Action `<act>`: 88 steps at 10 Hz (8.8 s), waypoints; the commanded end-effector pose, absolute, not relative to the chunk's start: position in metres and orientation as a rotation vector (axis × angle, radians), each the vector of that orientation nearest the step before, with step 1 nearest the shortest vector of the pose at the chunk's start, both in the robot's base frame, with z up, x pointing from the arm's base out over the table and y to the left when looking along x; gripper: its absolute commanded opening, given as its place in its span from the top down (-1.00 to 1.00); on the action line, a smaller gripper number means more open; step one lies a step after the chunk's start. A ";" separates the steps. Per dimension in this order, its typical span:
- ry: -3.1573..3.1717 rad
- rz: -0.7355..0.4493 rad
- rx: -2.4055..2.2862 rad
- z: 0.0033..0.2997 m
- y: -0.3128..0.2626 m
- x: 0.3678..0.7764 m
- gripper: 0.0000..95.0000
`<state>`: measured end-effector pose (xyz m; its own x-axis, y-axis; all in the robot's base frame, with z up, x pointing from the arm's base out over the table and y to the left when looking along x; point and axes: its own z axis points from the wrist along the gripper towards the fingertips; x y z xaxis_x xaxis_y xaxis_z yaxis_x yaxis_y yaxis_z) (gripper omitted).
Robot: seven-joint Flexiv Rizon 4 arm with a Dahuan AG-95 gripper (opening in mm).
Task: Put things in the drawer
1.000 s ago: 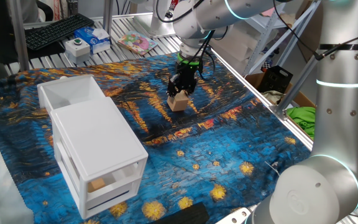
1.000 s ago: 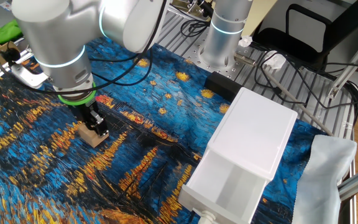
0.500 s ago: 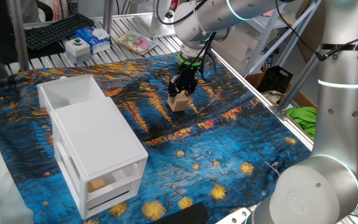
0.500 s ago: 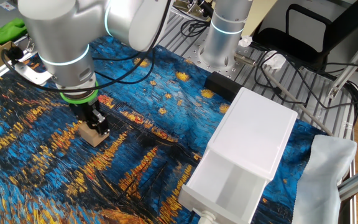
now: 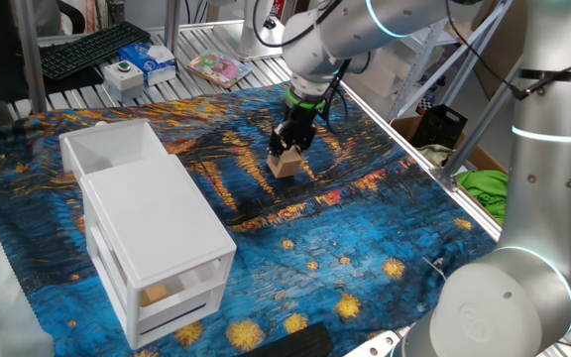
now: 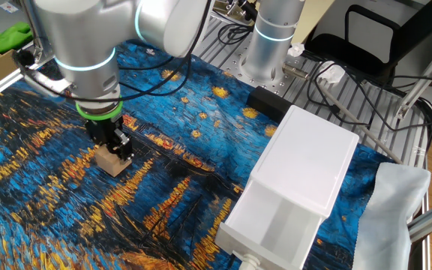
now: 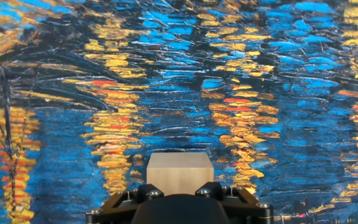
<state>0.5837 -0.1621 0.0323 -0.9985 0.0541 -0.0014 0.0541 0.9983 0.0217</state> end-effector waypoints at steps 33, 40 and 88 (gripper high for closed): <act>3.219 0.067 0.330 0.186 0.038 0.573 1.00; 3.233 0.063 0.275 0.190 0.048 0.562 1.00; 3.146 0.036 0.136 0.198 0.128 0.573 1.00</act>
